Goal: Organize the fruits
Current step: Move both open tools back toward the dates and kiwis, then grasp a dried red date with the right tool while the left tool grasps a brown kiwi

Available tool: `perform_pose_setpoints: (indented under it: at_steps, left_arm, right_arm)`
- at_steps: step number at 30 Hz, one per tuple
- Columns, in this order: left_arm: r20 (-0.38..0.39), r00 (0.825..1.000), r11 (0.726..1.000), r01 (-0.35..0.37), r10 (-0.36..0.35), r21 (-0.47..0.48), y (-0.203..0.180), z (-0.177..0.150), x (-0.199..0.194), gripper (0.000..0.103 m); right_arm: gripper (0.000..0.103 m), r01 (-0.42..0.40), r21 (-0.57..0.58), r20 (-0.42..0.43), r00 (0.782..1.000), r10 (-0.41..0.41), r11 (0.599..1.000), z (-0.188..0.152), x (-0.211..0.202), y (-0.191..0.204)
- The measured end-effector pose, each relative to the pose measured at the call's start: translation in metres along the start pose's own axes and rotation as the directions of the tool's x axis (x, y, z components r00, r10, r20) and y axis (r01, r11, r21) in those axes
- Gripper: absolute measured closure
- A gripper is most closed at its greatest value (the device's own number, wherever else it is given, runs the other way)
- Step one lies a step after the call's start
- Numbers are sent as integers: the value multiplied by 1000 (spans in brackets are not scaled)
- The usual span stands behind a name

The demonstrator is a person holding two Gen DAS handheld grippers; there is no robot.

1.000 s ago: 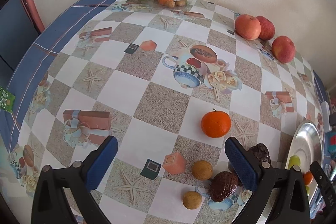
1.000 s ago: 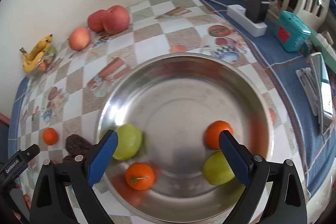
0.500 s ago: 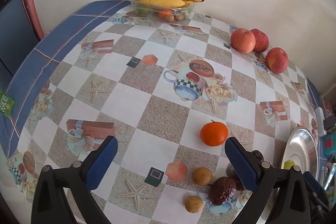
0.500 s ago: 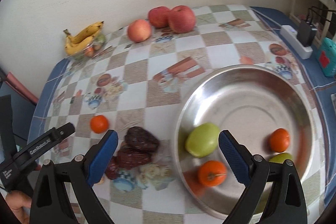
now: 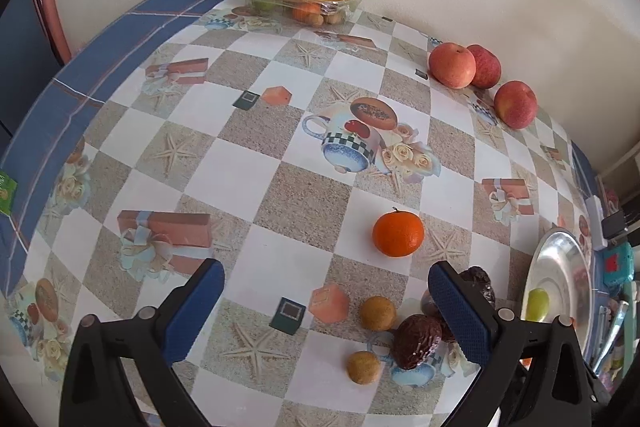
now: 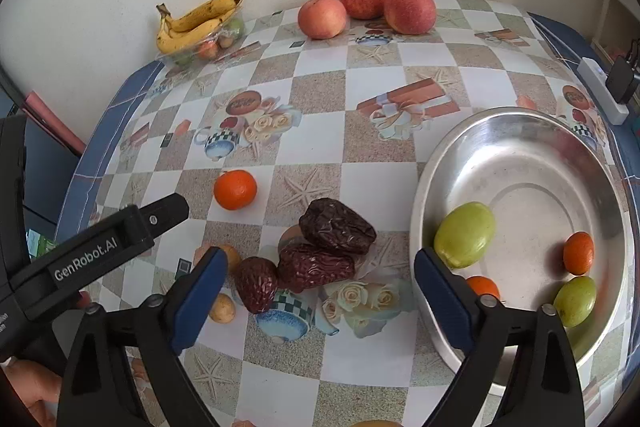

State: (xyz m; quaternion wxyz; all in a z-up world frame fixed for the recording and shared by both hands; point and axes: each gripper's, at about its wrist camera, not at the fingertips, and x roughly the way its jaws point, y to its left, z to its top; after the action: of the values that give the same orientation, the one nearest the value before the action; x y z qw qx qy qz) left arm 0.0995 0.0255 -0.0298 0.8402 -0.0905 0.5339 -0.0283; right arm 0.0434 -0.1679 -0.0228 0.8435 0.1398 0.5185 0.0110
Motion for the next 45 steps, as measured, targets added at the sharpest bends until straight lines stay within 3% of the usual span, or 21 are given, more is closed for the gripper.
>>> perform_pose_setpoints:
  at_steps: [2,4,8,10,12,14,16,22,29,39,45]
  left_arm:
    - [-4,1000,1000,-8,8,-7,2,0,0,0]
    - [-25,1000,1000,-2,1,-31,7,-1,4,0]
    - [-88,996,995,17,-26,-95,17,-5,18,2]
    - [-109,994,994,3,-15,-105,19,-7,24,9]
    - [-126,992,994,-9,-4,-107,21,-9,28,13]
    - [-138,990,994,-14,-1,-107,22,-10,31,17]
    - [-146,989,994,-16,0,-106,23,-11,32,30]
    - [-166,986,993,-9,-10,-116,25,-10,34,33]
    - [-208,977,994,21,-43,-106,17,-18,36,36]
    - [-266,961,995,62,-82,-81,-1,-34,34,55]
    - [-301,947,992,93,-114,-85,-10,-42,35,62]
  right_arm:
    - [27,1,-5,-17,1000,-1,1000,-2,4,3]
    - [27,-8,-7,-41,999,8,1000,-5,10,7]
    - [39,-42,3,-94,995,42,999,-10,23,14]
    - [40,-53,10,-119,991,54,999,-13,30,16]
    - [49,-61,9,-143,988,62,998,-16,37,21]
    - [51,-71,12,-165,984,72,997,-18,42,24]
    - [54,-85,19,-178,980,87,996,-19,47,28]
    - [64,-78,15,-195,978,80,997,-21,59,36]
    - [64,-86,17,-195,977,88,996,-22,56,35]
    - [64,-19,86,-219,975,38,996,-31,38,5]
    - [66,-28,102,-203,978,49,994,-36,25,-5]
